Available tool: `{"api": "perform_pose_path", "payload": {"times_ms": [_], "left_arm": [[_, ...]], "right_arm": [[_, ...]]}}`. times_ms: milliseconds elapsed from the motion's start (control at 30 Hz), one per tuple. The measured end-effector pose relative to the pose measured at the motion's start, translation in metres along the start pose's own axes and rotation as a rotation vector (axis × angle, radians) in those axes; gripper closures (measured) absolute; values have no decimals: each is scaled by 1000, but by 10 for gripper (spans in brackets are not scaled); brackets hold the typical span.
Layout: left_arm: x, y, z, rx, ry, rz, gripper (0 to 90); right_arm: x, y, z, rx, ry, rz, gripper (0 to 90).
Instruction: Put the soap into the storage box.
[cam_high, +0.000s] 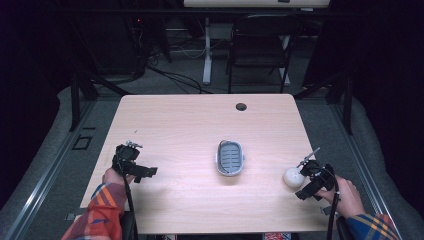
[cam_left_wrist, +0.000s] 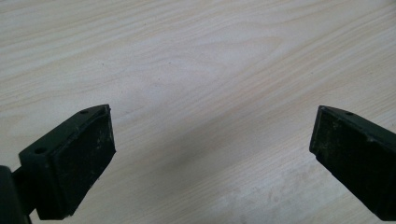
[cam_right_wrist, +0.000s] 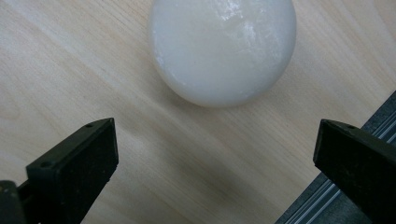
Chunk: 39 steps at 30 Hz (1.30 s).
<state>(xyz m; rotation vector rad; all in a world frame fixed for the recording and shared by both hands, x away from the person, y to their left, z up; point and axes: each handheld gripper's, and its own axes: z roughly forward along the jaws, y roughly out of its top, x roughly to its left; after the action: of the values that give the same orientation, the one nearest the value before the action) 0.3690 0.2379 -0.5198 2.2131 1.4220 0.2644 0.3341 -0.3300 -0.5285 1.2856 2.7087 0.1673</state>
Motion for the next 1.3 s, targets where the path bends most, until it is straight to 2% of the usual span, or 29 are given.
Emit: {"api": "perform_pose_path", "payload": {"times_ms": [167, 200, 300, 333, 367, 433, 500, 567, 600, 633, 700, 733, 800, 833, 867, 900, 933, 967, 1000, 1033, 1067, 1133, 1200, 1300], "left_arm": [[-1, 0, 1, 4, -5, 2, 1], [-1, 0, 1, 3, -5, 3, 1], [0, 0, 1, 3, -7, 6, 1], [0, 0, 1, 3, -6, 5, 1], [0, 0, 1, 2, -6, 5, 1], [0, 0, 1, 4, -7, 5, 1], [-1, 0, 1, 5, -9, 9, 1], [-1, 0, 1, 5, -8, 8, 1], [-1, 0, 1, 6, -8, 7, 1], [-1, 0, 1, 6, -9, 6, 1], [-1, 0, 1, 5, -9, 6, 1], [-1, 0, 1, 5, -9, 7, 1], [-1, 0, 2, 5, -7, 9, 1], [-1, 0, 2, 6, -4, 10, 1], [-1, 0, 2, 8, -2, 6, 1], [0, 0, 2, 9, -1, 5, 1], [0, 0, 2, 9, 0, 6, 1], [0, 0, 2, 10, -1, 5, 1], [0, 0, 2, 9, -1, 5, 1], [0, 0, 2, 8, -2, 6, 1], [0, 0, 2, 9, -2, 6, 1], [0, 1, 2, 10, -2, 7, 1], [0, 1, 3, 11, 0, 7, 1], [0, 1, 2, 11, 0, 6, 1]], "right_arm": [[1, 1, 1, 11, 9, 3, 0], [4, -1, 6, -53, 19, 48, 0], [0, 3, 0, 42, 4, -29, 0], [2, 2, 3, 7, 18, 1, 0], [1, 3, 2, 19, 12, -11, 0], [3, 3, 4, -1, 28, 12, 0], [2, 4, 3, 21, 28, -10, 0], [3, 4, 3, 5, 40, -9, 0], [1, 6, -1, 42, 34, -46, 0], [1, 7, -2, 49, 33, -51, 0], [3, 7, 0, 14, 43, -31, 0], [3, 9, -2, 37, 35, -49, 0], [4, 9, 0, 7, 40, -37, 0], [4, 11, -2, 24, 37, -47, 0], [5, 12, 1, -1, 47, -25, 0], [4, 14, -1, 22, 37, -50, 0], [4, 16, 0, 16, 34, -46, 0], [4, 19, -1, 28, 32, -64, 0], [6, 19, 2, -10, 43, -37, 0], [5, 22, 1, 6, 32, -51, 0], [6, 23, 2, 8, 41, -41, 0], [3, 26, 0, 35, 26, -72, 0], [3, 27, 1, 7, 26, -46, 0], [0, 30, -2, 25, 25, -56, 0]]}}
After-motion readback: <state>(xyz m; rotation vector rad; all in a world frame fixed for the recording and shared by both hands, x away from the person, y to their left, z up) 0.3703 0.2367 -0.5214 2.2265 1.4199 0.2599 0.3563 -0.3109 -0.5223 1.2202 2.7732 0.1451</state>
